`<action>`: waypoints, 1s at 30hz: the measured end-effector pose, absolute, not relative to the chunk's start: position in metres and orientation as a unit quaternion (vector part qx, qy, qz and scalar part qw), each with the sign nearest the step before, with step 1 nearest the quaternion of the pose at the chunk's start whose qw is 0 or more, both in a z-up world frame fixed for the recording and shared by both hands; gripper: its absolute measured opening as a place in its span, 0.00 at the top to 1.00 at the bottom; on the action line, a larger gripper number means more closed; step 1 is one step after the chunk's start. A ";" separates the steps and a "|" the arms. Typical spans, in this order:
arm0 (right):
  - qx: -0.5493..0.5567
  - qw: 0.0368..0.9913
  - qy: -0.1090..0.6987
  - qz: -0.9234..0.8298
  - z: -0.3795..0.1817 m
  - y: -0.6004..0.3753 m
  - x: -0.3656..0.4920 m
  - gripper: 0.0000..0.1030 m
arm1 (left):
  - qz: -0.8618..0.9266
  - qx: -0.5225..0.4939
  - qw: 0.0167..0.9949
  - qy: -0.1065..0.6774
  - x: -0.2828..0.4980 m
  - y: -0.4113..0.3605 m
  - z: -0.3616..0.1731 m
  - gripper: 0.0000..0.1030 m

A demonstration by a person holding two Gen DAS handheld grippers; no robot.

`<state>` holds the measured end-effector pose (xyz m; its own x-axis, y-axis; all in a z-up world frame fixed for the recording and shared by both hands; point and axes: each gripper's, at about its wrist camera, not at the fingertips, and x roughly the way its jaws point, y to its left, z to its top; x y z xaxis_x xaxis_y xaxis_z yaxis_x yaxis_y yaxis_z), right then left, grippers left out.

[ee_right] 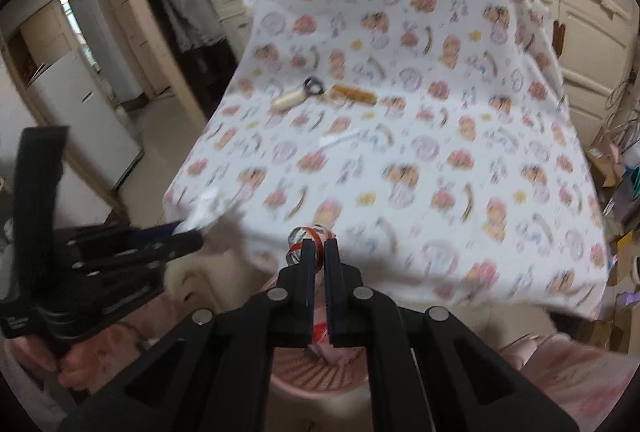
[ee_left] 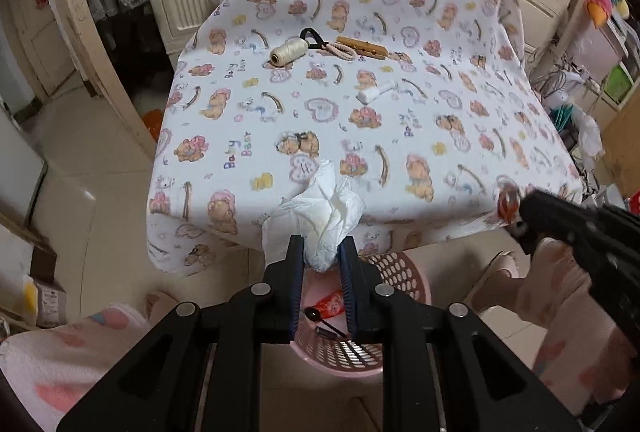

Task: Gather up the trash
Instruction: 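Carry the tissue and red cap down over the pink wastebasket with both tools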

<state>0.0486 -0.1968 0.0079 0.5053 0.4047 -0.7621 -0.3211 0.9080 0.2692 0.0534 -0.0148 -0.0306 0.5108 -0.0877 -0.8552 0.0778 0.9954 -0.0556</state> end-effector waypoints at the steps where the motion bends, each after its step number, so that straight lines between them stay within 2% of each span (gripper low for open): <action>1: 0.050 0.863 0.455 0.215 0.004 -0.195 0.045 0.96 | -0.047 -0.013 0.877 0.478 0.051 -0.013 -0.037 0.84; 3: 0.053 0.854 0.471 0.214 -0.011 -0.191 0.043 0.96 | -0.032 0.000 0.877 0.480 0.053 -0.013 -0.050 0.84; 7: 0.057 0.835 0.507 0.207 -0.040 -0.188 0.050 0.96 | -0.065 -0.038 0.862 0.502 0.056 -0.010 -0.055 0.84; 10: 0.051 0.825 0.516 0.224 -0.049 -0.186 0.050 0.96 | -0.061 -0.013 0.856 0.513 0.055 -0.017 -0.060 0.84; 25: 0.039 0.786 0.586 0.194 -0.108 -0.180 0.067 0.96 | -0.091 -0.069 0.766 0.633 0.061 -0.023 -0.129 0.84; 30: 0.019 0.772 0.610 0.178 -0.133 -0.179 0.068 0.96 | -0.077 -0.050 0.738 0.668 0.060 -0.027 -0.152 0.84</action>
